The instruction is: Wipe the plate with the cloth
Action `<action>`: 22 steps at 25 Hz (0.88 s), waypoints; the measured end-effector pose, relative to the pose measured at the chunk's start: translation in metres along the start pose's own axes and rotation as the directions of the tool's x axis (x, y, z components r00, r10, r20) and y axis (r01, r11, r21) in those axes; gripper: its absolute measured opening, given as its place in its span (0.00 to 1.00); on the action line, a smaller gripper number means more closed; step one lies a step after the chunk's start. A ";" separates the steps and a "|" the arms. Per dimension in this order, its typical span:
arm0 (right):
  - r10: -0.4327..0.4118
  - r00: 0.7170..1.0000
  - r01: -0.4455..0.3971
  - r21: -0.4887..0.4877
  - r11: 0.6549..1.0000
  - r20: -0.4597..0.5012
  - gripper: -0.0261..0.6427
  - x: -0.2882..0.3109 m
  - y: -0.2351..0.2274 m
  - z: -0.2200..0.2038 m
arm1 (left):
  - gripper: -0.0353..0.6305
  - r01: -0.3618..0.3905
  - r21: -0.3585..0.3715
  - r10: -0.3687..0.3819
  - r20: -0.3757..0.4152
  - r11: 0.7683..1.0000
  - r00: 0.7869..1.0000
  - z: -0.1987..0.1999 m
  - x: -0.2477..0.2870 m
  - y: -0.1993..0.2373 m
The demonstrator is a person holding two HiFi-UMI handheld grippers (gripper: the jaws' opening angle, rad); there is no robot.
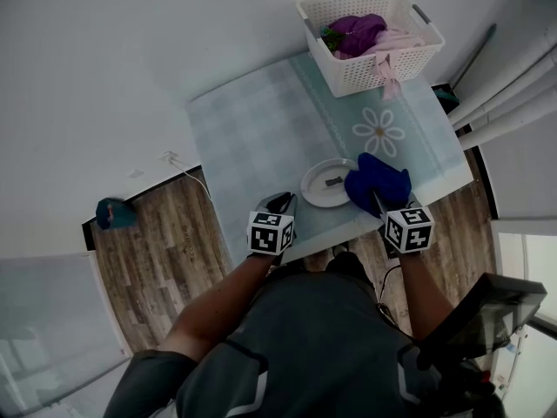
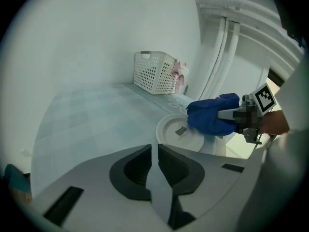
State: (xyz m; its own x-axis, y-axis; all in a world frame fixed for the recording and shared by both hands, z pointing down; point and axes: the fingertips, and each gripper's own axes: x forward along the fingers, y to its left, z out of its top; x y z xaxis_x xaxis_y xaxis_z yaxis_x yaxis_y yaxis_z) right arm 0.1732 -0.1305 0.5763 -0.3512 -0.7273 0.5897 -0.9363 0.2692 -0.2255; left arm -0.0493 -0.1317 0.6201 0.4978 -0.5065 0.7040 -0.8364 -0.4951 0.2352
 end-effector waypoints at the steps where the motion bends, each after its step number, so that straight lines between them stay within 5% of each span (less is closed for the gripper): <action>1: -0.002 1.000 0.002 0.008 1.000 0.030 0.21 -0.006 0.006 0.009 | 0.12 0.011 0.012 -0.011 0.026 1.000 1.000 0.005 -0.005 -0.002; 8: -0.036 0.981 0.038 -0.007 0.999 0.191 0.21 -0.051 0.054 0.061 | 0.12 0.064 0.074 -0.078 0.209 0.995 0.975 0.037 -0.056 -0.010; 17: -0.051 0.949 0.067 -0.040 0.997 0.311 0.21 -0.101 0.094 0.098 | 0.07 0.038 0.093 -0.077 0.458 0.995 0.885 0.091 -0.132 -0.017; 22: 0.041 0.944 -0.011 -0.094 0.996 0.327 0.21 -0.120 0.102 0.111 | 0.07 -0.022 0.063 -0.015 0.527 0.998 0.850 0.110 -0.164 -0.031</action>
State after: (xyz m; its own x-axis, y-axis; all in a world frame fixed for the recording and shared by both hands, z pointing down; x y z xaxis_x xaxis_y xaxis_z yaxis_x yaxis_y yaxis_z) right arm 0.1202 -0.0858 0.3967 -0.3684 -0.8819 0.2942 -0.9288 0.3353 -0.1580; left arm -0.0799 -0.1107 0.4236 0.5561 -0.7952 0.2419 -0.8310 -0.5274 0.1768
